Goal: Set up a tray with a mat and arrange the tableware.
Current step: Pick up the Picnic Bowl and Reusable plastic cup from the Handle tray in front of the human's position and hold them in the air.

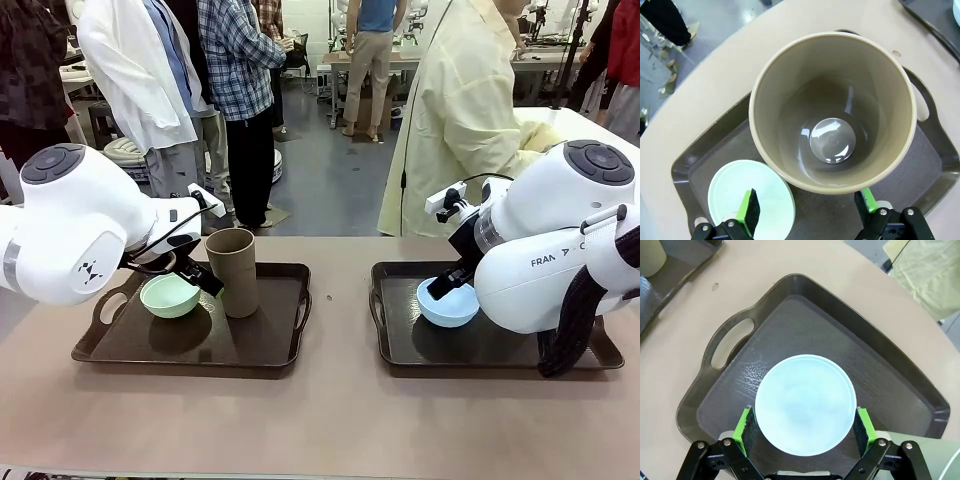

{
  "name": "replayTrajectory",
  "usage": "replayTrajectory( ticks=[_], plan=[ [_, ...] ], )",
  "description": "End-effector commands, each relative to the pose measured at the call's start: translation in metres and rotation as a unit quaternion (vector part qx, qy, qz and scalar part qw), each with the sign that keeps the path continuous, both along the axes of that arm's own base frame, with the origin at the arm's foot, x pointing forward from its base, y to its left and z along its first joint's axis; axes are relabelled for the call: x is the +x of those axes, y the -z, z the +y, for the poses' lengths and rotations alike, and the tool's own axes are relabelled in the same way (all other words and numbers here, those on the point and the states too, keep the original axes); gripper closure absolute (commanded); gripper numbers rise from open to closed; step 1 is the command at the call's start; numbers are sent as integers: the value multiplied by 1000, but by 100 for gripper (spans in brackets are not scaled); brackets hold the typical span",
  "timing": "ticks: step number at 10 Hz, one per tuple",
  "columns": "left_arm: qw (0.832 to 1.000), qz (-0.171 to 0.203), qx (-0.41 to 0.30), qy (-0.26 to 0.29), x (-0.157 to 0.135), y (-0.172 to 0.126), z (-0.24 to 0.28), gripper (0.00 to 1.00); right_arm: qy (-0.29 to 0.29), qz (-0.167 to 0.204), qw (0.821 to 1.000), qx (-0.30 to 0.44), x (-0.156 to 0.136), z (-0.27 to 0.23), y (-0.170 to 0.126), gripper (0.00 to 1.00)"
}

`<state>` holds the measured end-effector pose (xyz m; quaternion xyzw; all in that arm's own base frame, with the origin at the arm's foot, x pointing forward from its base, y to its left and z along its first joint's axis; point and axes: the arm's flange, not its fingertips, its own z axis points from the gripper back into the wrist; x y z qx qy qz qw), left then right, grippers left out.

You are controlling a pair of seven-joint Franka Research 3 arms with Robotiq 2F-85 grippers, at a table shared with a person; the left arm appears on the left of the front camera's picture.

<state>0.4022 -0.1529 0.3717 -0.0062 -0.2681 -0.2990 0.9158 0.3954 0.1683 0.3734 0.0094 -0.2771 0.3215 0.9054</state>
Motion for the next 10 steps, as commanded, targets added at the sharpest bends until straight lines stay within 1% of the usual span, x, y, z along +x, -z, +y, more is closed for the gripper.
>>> replayTrajectory(
  ticks=[1, 2, 3, 4, 5, 6, 7, 8, 9, 10],
  plan=[
    [1000, 0, 0, 0, 0, 0, 0, 0, 0, 0, 1000, 0, 0, 0, 0, 0],
    [999, 11, 22, -44, -20, -20, 1, 0, 23, 35, 999, -8, -20, 1, -14, 0],
    [996, 3, 41, -75, -38, -40, 6, 0, 52, 62, 997, 2, -42, 1, -31, 0],
    [996, 6, 43, -81, -57, -59, 15, 0, 78, 76, 994, 4, -64, -3, -49, 0],
    [996, 28, 39, -70, -72, -76, 25, 0, 99, 94, 991, 4, -85, -7, -64, 0],
    [996, 55, 21, -69, -87, -94, 32, 0, 142, 107, 984, -4, -107, -6, -78, 0],
    [996, 76, -3, -53, -95, -102, 36, 0, 169, 114, 979, -17, -123, -8, -84, 0],
    [994, 98, -51, -23, -98, -108, 42, 0, 176, 135, 975, -24, -138, -16, -88, 0],
    [990, 115, -80, -20, -94, -117, 54, 0, 180, 138, 974, -9, -146, -27, -91, 0],
    [979, 134, -145, -48, -93, -122, 70, 0, 167, 174, 969, 48, -151, -52, -94, 0]
  ],
)
